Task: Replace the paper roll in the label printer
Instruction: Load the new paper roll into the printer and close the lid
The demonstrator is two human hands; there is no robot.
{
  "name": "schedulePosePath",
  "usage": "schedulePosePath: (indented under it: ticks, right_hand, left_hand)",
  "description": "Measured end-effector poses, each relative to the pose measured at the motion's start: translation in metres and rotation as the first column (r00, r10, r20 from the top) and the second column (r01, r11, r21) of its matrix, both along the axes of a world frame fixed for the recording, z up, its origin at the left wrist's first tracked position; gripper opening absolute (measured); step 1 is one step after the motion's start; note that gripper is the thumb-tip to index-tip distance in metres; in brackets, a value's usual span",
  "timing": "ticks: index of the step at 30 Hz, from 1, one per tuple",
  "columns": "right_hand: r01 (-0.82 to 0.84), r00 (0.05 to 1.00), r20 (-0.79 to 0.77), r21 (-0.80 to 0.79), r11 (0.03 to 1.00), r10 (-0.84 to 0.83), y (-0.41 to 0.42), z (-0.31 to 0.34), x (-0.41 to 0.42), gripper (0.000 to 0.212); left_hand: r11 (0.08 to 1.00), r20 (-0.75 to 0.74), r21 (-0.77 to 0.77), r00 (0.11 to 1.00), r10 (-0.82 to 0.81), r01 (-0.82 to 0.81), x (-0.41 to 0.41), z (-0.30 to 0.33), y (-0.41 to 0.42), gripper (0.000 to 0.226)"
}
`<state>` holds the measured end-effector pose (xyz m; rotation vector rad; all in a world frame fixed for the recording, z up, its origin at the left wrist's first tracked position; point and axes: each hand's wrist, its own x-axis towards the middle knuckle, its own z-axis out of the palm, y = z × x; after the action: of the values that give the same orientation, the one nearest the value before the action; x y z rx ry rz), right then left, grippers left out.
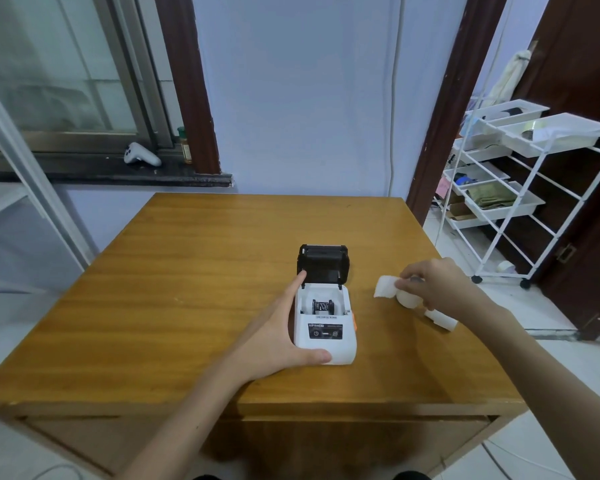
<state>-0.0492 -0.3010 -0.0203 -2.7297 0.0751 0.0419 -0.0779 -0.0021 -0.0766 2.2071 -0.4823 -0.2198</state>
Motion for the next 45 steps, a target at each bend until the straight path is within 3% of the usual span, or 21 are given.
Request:
schedulePosePath:
  ticks: [3, 5, 8, 10, 14, 19, 26, 37, 45]
  right_hand:
    - [0.023, 0.999, 0.038, 0.085, 0.996, -0.027, -0.002, -0.003, -0.001, 0.022]
    - [0.044, 0.995, 0.074, 0.292, 0.955, -0.068, -0.003, -0.002, -0.006, 0.016]
    - [0.016, 0.989, 0.101, 0.648, 0.762, -0.106, 0.009, 0.003, -0.018, 0.018]
    - [-0.013, 0.991, 0.093, 0.794, 0.608, -0.100, 0.027, 0.003, -0.024, 0.020]
    - [-0.033, 0.994, 0.075, 0.900, 0.436, -0.080, 0.068, -0.010, -0.027, 0.016]
    - [-0.054, 0.996, 0.077, 0.932, 0.358, -0.050, 0.091, -0.023, -0.022, 0.020]
    - [-0.105, 0.993, 0.114, 0.901, 0.422, 0.004, 0.099, -0.020, -0.014, 0.013]
    - [-0.214, 0.963, 0.268, 0.685, 0.697, 0.031, 0.103, -0.030, -0.015, 0.016]
    - [-0.232, 0.948, 0.316, 0.634, 0.738, 0.026, 0.108, -0.036, -0.022, 0.021]
  left_hand:
    - [1.000, 0.006, -0.005, 1.000, -0.005, 0.005, 0.001, -0.002, 0.001, 0.128]
    - [1.000, 0.013, -0.003, 1.000, -0.010, 0.010, 0.001, -0.003, 0.001, 0.126]
    - [0.999, 0.037, 0.016, 0.999, -0.035, 0.034, 0.001, -0.002, 0.001, 0.115]
    - [0.997, 0.074, 0.051, 0.995, -0.065, 0.061, 0.001, -0.001, 0.001, 0.103]
    - [0.990, 0.125, 0.101, 0.986, -0.107, 0.095, 0.004, -0.001, 0.000, 0.082]
    - [0.990, 0.147, 0.100, 0.982, -0.117, 0.103, 0.004, -0.002, 0.003, 0.076]
    - [0.990, 0.136, 0.104, 0.985, -0.108, 0.095, 0.006, -0.003, 0.001, 0.078]
    - [0.998, 0.115, 0.005, 0.992, -0.058, 0.058, 0.005, -0.002, -0.001, 0.072]
    - [1.000, 0.072, -0.003, 0.997, -0.020, 0.020, 0.002, 0.000, 0.000, 0.071]
